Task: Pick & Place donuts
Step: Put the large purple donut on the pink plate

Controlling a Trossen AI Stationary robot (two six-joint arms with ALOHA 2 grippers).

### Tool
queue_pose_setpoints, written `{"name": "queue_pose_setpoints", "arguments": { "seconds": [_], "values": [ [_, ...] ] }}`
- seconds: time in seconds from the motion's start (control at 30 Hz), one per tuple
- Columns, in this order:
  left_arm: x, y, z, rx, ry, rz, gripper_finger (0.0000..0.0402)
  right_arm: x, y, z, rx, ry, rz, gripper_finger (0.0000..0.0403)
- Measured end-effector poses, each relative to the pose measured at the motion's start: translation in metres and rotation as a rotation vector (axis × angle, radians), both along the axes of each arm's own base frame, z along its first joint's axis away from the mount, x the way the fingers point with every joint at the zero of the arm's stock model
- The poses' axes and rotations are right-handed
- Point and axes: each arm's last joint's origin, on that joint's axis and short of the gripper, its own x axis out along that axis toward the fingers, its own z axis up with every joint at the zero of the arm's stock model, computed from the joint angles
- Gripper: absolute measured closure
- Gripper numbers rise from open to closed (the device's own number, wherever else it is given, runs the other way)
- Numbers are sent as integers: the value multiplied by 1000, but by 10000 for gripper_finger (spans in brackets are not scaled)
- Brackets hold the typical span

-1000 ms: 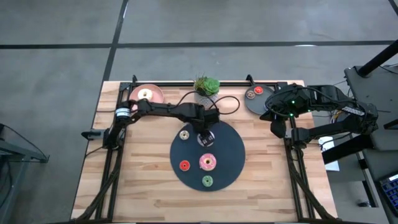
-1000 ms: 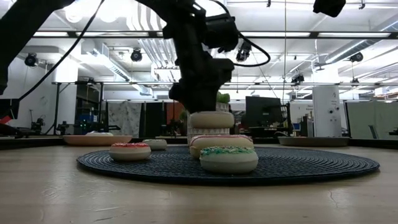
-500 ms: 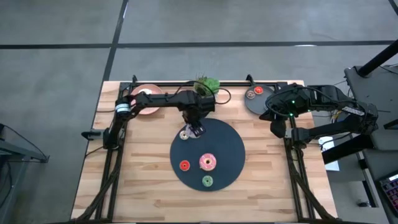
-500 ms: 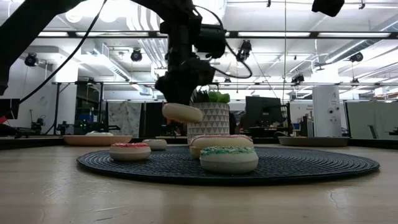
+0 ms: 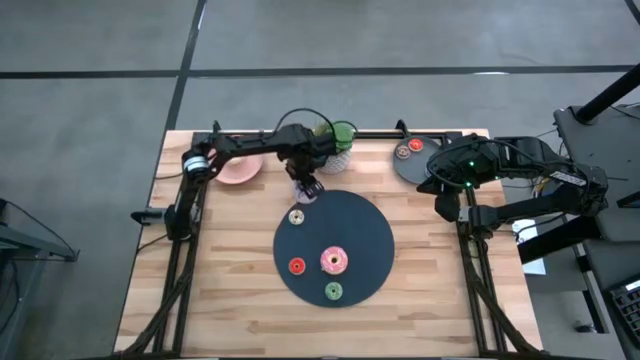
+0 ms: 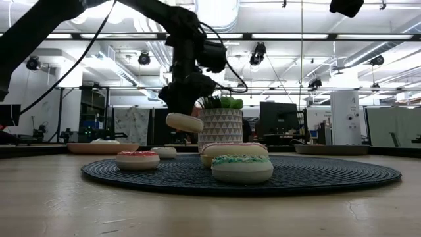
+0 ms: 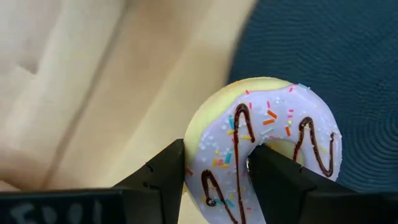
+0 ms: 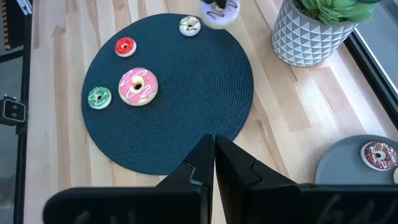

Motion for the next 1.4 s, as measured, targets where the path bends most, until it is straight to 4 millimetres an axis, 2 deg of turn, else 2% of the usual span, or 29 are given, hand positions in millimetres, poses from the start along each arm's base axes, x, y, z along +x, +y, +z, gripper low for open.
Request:
{"name": "queue_pose_setpoints", "arguments": {
  "seconds": [0.27, 0.5, 0.83, 1.0, 1.13, 1.4],
  "values": [
    [-28, 44, 1, -16, 56, 97, 255, 0, 0, 0, 0, 0, -1, 394],
    [-52, 71, 7, -10, 79, 140, 255, 2, 0, 2, 0, -28, -4, 394],
    [-89, 94, 31, 74, 105, 213, 255, 5, -1, 3, -4, -52, -4, 394],
    [-107, 104, 34, 81, 97, 262, 255, 6, -1, 5, -6, -74, -4, 394],
    [-122, 111, 33, 92, 78, 303, 255, 7, -1, 6, -8, -91, -4, 394],
    [-146, 128, 15, 90, 111, 397, 255, 7, -2, 6, -30, -91, -21, 394]
  ]
}}
